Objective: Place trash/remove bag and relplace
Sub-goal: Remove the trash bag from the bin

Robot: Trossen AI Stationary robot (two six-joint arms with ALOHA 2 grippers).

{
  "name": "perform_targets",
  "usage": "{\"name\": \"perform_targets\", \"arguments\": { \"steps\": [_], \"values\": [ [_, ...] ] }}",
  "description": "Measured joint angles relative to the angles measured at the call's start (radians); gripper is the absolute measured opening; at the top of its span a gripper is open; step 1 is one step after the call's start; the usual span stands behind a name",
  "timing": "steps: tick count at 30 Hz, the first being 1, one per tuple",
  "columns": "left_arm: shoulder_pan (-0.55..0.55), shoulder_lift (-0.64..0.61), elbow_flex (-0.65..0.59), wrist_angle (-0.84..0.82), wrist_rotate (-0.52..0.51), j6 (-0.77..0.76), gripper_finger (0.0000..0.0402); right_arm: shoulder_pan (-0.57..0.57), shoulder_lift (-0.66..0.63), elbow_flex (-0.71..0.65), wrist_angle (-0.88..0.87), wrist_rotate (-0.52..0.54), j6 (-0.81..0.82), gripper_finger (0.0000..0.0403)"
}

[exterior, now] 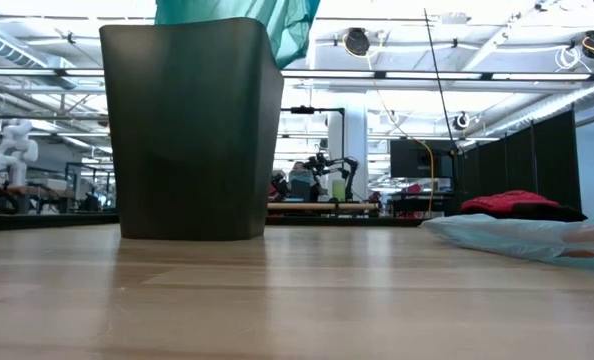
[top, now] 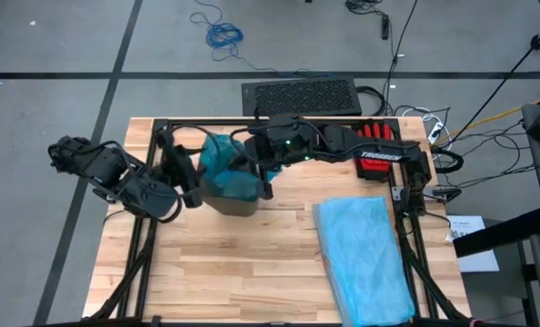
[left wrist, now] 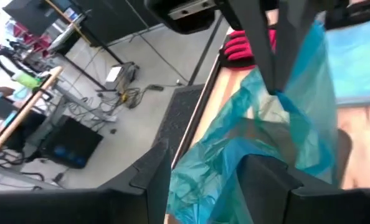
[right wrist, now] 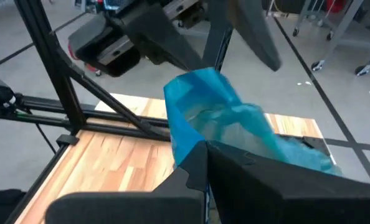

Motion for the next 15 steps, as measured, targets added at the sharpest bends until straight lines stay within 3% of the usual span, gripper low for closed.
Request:
{"name": "perform_targets", "arguments": {
  "steps": [8,15],
  "values": [
    [-0.105,-0.002,0.004,0.0,-0.037,-0.067,0.0176,-0.008,-0.019,0.0,0.059,0.043,-0.025,0.0],
    [-0.202,-0.004,0.004,0.0,-0.302,-0.039,0.0176,-0.014,-0.022,0.0,0.056,0.047,-0.024,0.0]
  ]
}}
